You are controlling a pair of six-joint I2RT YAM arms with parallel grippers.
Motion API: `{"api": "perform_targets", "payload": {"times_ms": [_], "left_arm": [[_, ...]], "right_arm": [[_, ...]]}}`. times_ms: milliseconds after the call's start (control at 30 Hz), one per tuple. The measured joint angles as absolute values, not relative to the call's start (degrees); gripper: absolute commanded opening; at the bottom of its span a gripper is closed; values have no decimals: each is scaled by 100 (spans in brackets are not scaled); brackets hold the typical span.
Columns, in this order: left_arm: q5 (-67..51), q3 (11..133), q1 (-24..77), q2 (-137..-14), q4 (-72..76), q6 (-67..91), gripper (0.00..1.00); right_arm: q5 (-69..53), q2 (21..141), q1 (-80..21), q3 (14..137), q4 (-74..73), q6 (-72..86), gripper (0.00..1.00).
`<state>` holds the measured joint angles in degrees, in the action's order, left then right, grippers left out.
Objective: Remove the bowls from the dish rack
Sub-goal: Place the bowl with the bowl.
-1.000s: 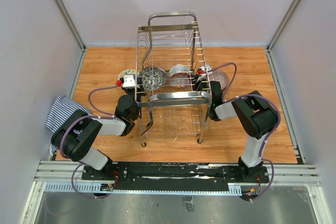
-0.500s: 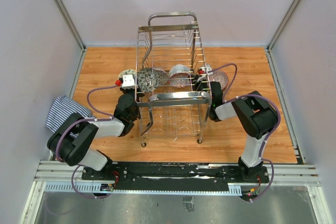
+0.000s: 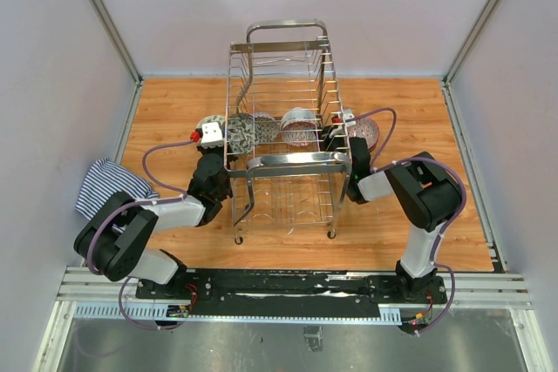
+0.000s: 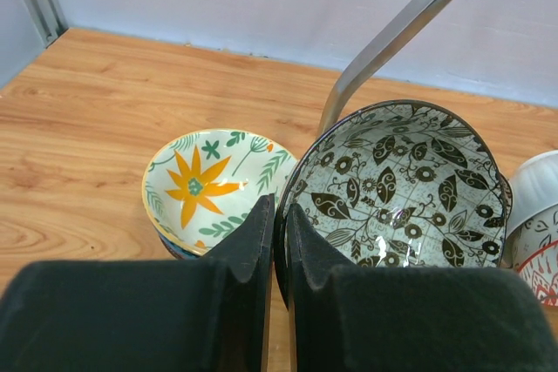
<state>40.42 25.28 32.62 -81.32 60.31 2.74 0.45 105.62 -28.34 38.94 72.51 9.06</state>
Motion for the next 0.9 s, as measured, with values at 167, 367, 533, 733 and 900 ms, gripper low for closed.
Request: {"api": "perform_targets", "payload": {"times_ms": [167,367,533,733,900], "left_arm": [[4082,2528,3262,-8023,5931,311,0],[4093,2528,3264,-7865,5787,386,0],[4095,2528,3264,-7804,5629,473,0],[4099,2528,3253,-7695,5341,593,1],[4066,2578,3133,-7542,4919,805,0]], "right_arm": [[43,10438,-2834,3859,7188,1035,22],[8,10009,-2836,3765,7308,1223,30],[10,9537,-2836,3765,7599,1308,31],[47,9461,-2836,3656,7634,1356,33],[237,9139,-2836,3424,7387,1356,37]]}}
